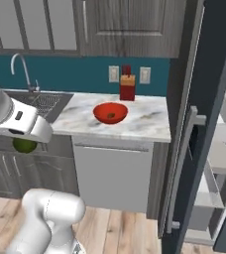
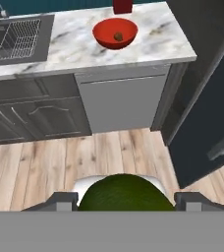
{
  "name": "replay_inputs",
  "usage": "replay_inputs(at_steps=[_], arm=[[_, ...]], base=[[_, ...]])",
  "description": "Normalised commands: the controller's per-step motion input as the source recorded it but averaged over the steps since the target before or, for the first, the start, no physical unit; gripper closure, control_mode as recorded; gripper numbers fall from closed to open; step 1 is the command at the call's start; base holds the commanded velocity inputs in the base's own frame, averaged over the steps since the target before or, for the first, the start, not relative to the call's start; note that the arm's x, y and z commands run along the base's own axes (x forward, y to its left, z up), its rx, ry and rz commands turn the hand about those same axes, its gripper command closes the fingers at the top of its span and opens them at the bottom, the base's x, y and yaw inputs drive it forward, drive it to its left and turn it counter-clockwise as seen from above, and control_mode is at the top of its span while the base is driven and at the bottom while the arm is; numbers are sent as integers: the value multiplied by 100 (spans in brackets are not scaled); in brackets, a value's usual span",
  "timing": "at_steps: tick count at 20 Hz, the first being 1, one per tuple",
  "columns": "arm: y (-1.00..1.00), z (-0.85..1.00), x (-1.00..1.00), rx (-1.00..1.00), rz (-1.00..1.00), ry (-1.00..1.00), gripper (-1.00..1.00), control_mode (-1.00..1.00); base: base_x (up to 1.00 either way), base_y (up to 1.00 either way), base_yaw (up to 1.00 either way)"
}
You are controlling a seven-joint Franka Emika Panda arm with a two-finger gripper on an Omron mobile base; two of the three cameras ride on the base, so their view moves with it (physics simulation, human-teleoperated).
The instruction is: Take the potato, chicken drumstick, and lime from the freezer and place them in the bowl on the counter.
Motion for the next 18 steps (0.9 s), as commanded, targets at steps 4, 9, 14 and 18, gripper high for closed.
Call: replay_inputs(at_steps=[4,9,14,18], arm=[[0,0,0,0,0,0,100,100],[0,0,0,0,0,0,100,100],[0,0,0,0,0,0,100,100],[0,0,0,0,0,0,100,100]], base=[[79,62,-6],[72,20,-3],[53,-21,1],[34,-52,10]])
